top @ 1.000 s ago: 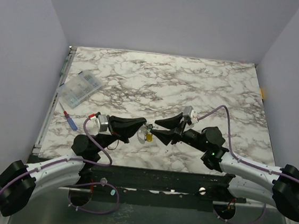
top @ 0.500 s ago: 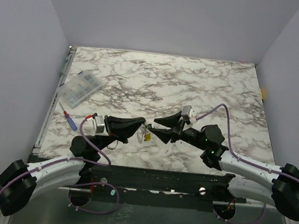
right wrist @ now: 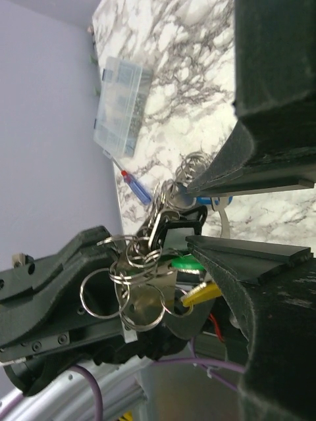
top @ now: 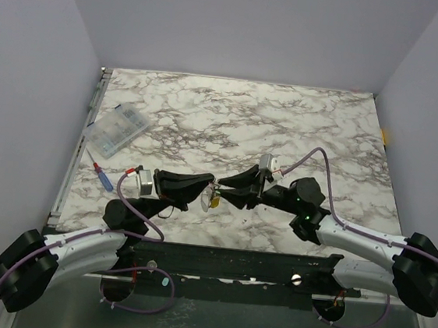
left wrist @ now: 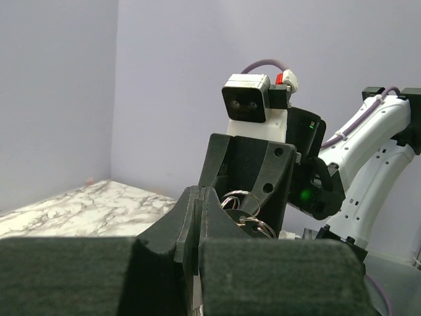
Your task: Put the keys on the keyring
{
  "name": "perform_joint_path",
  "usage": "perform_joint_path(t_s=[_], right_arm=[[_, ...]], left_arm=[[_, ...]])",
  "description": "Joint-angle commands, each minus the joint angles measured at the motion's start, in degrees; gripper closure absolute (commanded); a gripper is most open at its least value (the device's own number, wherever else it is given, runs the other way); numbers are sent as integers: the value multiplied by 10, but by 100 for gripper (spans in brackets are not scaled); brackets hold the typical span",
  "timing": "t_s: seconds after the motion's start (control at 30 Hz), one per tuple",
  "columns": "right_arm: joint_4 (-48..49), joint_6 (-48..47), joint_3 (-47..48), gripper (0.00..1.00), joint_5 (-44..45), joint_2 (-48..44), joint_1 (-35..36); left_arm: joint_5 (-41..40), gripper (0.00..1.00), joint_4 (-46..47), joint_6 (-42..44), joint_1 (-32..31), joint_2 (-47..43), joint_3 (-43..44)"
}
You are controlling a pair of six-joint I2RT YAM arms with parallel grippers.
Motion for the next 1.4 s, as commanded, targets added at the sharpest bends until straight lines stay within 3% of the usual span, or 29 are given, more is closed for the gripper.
perform_joint_path(t_s=[0.0, 0.13, 0.33, 0.4, 0.67, 0.73, 0.87, 1.0, 1.37], right_arm=[[34, 21, 13, 60, -63, 6, -2], [23, 25, 12, 52, -78, -12, -2], [11, 22, 22, 49, -78, -29, -2], [11, 21, 26, 52, -79, -26, -2], [13, 25, 26, 79, -87, -15, -2], [5, 25, 22, 76, -87, -20, -2], [-12, 25, 14, 56, -83, -29, -2], [-17, 27, 8, 49, -83, -28, -2], [-5, 16, -4, 57, -58, -17, -3]], left_arm=[[15, 100, 53, -4, -1, 10, 14], [14, 100, 53, 1, -1, 13, 14], [18, 100, 58, -2, 0, 17, 16], [20, 100, 60, -5, 0, 17, 18], [20, 100, 66, -8, -1, 15, 21], [20, 100, 66, -8, 0, 13, 22], [20, 100, 66, -9, -1, 13, 26], [21, 100, 67, -11, 0, 12, 32], [27, 100, 69, -18, -1, 9, 39]])
